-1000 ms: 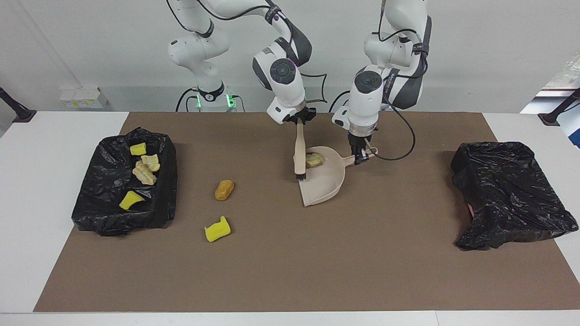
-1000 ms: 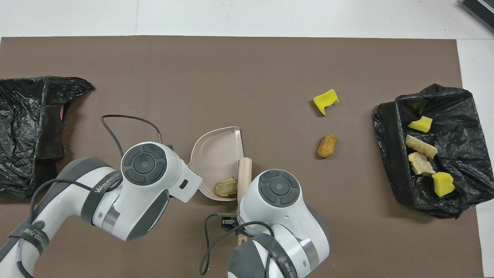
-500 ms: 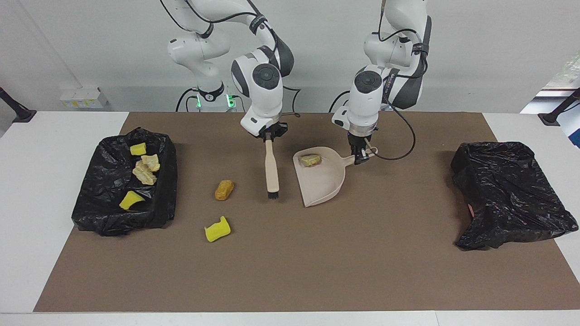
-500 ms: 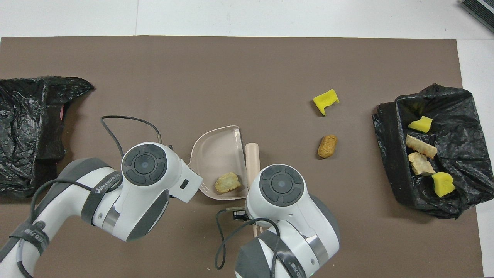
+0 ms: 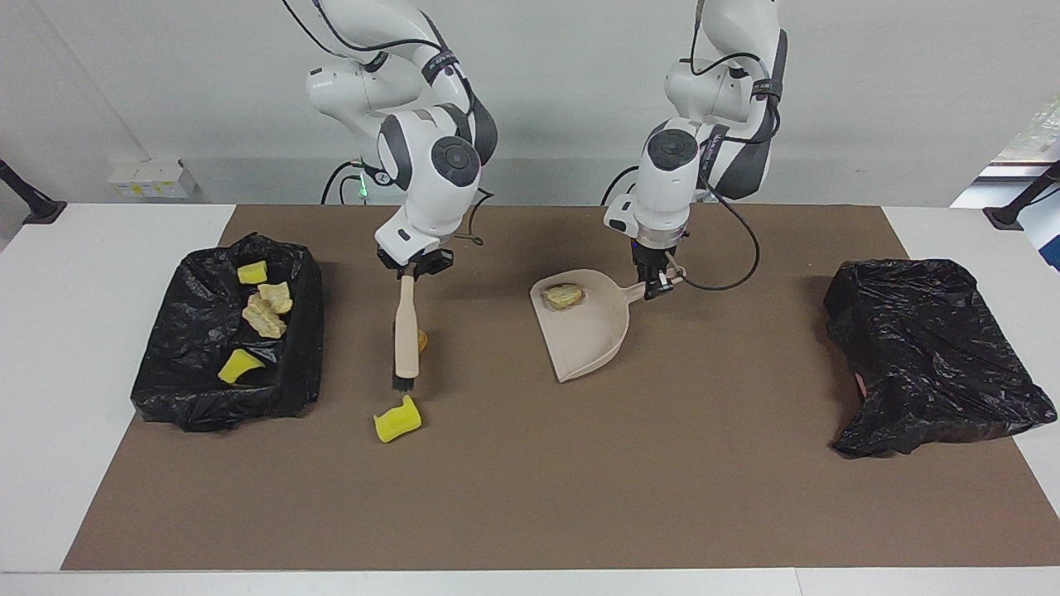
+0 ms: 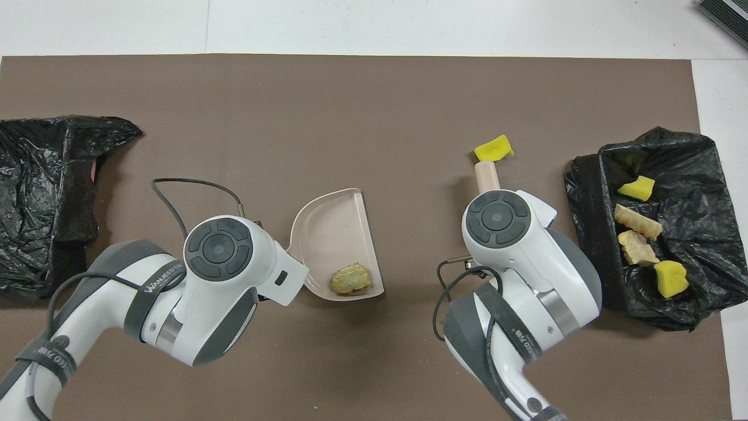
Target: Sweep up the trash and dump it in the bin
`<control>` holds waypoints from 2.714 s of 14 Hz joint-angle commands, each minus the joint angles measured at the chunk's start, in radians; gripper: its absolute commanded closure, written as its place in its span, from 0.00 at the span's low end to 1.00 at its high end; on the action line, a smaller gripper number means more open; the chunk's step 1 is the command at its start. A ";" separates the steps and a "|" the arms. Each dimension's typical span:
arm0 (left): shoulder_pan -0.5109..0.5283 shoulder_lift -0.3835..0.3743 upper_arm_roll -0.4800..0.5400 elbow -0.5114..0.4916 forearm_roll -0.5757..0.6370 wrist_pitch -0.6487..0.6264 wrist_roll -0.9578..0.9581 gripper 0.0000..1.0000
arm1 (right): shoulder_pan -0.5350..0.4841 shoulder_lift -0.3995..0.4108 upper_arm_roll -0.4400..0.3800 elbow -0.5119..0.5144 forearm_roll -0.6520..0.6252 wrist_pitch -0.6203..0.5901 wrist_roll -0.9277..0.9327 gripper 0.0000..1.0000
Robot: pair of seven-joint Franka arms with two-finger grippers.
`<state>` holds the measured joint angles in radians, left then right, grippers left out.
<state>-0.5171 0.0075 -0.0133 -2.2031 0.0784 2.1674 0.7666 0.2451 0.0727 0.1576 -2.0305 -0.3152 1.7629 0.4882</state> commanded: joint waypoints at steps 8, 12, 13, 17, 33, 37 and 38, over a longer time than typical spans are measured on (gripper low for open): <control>-0.060 0.008 0.007 -0.020 -0.060 0.045 -0.102 1.00 | -0.127 -0.065 0.017 -0.159 0.260 0.044 -0.056 1.00; -0.060 0.006 0.007 -0.020 -0.059 0.038 -0.081 1.00 | -0.018 -0.045 0.019 -0.128 0.408 0.070 -0.063 1.00; -0.060 0.005 0.007 -0.021 -0.059 0.037 -0.066 1.00 | 0.011 -0.047 0.020 -0.123 0.444 0.070 -0.068 1.00; -0.058 0.002 0.009 -0.029 -0.059 0.038 -0.016 1.00 | 0.118 -0.048 0.022 -0.097 0.608 0.087 -0.094 1.00; -0.043 0.009 0.009 -0.027 -0.060 0.080 -0.004 1.00 | -0.151 0.140 0.011 0.254 0.041 -0.043 -0.469 1.00; -0.041 0.011 0.009 -0.026 -0.060 0.080 -0.007 1.00 | -0.219 0.324 0.013 0.459 -0.102 -0.039 -0.559 1.00; -0.043 0.011 0.009 -0.026 -0.060 0.080 -0.009 1.00 | -0.219 0.356 0.011 0.481 -0.113 -0.037 -0.559 1.00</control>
<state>-0.5588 0.0297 -0.0099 -2.2065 0.0320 2.2160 0.7600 0.0337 0.3286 0.1547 -1.6640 -0.3864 1.7407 -0.0480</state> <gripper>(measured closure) 0.674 0.740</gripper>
